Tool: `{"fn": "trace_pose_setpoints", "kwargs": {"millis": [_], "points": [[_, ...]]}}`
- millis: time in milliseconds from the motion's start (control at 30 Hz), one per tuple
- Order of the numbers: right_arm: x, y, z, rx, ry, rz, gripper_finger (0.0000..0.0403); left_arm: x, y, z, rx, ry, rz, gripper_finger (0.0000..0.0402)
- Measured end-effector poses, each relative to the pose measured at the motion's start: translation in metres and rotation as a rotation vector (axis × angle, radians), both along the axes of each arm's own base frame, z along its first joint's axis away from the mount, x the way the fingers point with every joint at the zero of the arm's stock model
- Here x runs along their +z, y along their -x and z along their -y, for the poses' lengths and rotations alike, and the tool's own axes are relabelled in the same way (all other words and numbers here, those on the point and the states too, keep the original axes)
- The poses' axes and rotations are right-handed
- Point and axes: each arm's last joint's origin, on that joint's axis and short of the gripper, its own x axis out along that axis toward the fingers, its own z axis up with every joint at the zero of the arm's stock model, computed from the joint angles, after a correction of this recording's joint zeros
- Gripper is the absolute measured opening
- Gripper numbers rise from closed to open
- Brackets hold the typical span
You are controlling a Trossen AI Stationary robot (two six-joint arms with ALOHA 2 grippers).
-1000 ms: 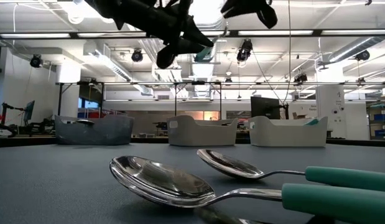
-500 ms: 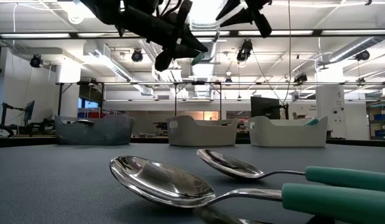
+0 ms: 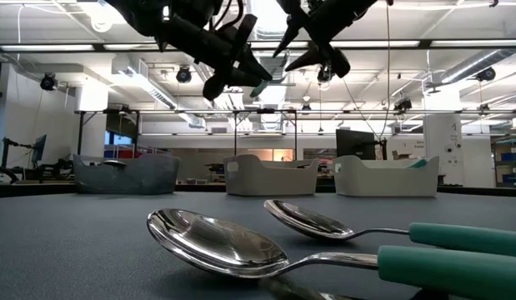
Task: Sort silverware by color (type)
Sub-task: Put the light blue spoon into the white bin
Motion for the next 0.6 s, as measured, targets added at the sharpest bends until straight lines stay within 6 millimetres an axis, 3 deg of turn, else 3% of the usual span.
{"fn": "trace_pose_setpoints", "kwargs": {"millis": [300, 600], "points": [[0.0, 0.001, 0.004, -0.057, 0.024, -0.007, 0.0164, 0.001, -0.002, 0.001, -0.007, 0.004, 0.025, 0.0044], [-0.012, -0.012, 0.007, -0.072, 0.011, 0.008, 0.0164, 0.003, -0.005, 0.007, -0.017, 0.016, 0.044, 0.0044]]}}
